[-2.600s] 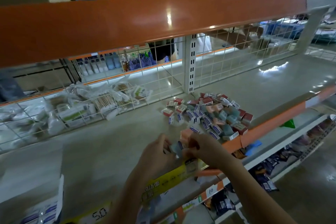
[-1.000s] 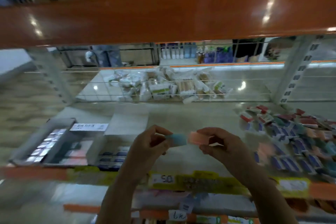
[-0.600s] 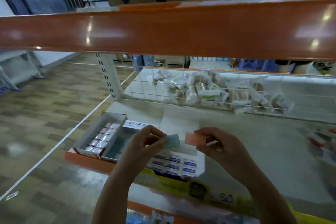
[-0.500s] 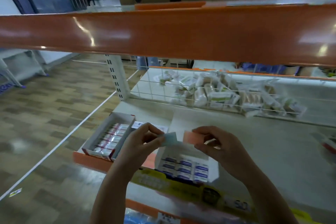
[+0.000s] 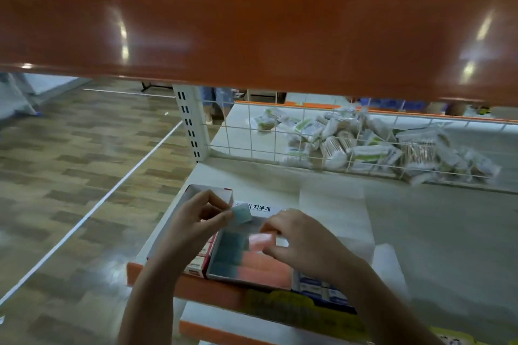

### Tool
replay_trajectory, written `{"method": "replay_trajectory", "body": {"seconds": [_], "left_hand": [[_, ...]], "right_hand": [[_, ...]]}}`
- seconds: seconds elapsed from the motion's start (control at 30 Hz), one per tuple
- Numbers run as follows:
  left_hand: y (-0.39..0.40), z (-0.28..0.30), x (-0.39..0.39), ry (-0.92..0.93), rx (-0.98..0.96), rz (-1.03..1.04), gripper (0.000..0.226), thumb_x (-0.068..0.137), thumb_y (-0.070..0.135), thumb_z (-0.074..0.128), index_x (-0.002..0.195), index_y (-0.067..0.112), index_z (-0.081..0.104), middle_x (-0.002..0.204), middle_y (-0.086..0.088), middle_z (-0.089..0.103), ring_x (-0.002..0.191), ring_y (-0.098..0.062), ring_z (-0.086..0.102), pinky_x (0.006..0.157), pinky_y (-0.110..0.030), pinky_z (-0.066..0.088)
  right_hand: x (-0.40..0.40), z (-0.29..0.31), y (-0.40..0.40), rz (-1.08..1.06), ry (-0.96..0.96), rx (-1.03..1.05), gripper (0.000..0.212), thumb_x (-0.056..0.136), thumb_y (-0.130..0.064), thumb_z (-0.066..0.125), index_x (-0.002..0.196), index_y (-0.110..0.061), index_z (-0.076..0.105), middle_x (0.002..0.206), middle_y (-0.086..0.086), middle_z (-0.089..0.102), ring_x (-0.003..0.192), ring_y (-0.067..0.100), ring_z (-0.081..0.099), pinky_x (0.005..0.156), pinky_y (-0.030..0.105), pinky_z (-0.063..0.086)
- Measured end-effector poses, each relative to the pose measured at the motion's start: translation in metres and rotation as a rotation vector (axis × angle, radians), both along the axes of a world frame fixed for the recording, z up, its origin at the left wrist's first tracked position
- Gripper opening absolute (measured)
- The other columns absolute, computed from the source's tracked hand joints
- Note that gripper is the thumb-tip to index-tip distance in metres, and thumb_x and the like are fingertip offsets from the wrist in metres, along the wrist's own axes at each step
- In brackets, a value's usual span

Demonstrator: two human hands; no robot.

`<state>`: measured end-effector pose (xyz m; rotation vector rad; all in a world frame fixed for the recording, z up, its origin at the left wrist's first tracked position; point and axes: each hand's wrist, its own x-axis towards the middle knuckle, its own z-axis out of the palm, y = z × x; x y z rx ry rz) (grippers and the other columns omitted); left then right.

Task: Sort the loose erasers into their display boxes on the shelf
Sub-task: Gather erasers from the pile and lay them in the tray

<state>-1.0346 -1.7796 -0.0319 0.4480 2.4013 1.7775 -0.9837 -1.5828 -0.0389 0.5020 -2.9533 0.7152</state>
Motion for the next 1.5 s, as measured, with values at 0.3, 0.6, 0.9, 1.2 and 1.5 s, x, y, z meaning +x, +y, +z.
{"method": "replay_trajectory", "body": {"seconds": [0.3,0.6,0.9,1.2,1.5], "left_hand": [[-0.024,-0.014,-0.022,-0.039,0.013,-0.077,0.016,0.079,0.02,0.072,0.084,0.01,0.061,0.079,-0.007,0.07,0.077,-0.016,0.065,0.069,-0.032,0.047],[-0.029,-0.018,-0.024,-0.028,-0.046,-0.123,0.007,0.082,0.017,0.068,0.083,0.014,0.062,0.076,0.0,0.069,0.071,-0.007,0.062,0.062,-0.022,0.045],[-0.031,-0.021,-0.023,-0.028,-0.042,-0.13,0.005,0.083,0.018,0.067,0.083,0.016,0.063,0.079,-0.001,0.069,0.076,-0.013,0.063,0.067,-0.031,0.048],[-0.008,-0.013,-0.03,0.029,-0.169,-0.196,0.005,0.083,0.023,0.068,0.085,0.022,0.065,0.078,0.006,0.069,0.073,0.0,0.062,0.065,-0.017,0.046],[0.046,-0.022,-0.029,0.16,-0.529,-0.369,0.007,0.086,0.029,0.065,0.093,0.027,0.065,0.085,0.015,0.061,0.071,0.005,0.053,0.062,-0.01,0.042]], "right_hand": [[-0.028,-0.021,-0.028,-0.112,-0.043,0.345,0.023,0.089,-0.025,0.055,0.11,-0.016,0.059,0.109,0.002,0.059,0.103,0.02,0.048,0.087,0.034,0.044],[-0.029,-0.029,-0.032,-0.18,-0.175,0.311,0.032,0.087,-0.024,0.06,0.119,-0.025,0.055,0.11,0.002,0.058,0.105,0.019,0.05,0.084,0.031,0.043],[-0.026,-0.029,-0.028,-0.193,-0.166,0.27,0.03,0.091,-0.029,0.055,0.122,-0.03,0.058,0.114,-0.004,0.059,0.111,0.015,0.045,0.09,0.03,0.038],[-0.02,-0.024,-0.025,-0.243,-0.016,0.314,0.028,0.09,-0.026,0.055,0.118,-0.027,0.06,0.11,-0.007,0.059,0.105,0.013,0.044,0.09,0.026,0.033],[0.002,-0.016,0.012,-0.468,-0.042,0.167,0.037,0.09,-0.028,0.055,0.127,-0.023,0.05,0.12,-0.006,0.051,0.112,0.009,0.043,0.089,0.019,0.035]]}}
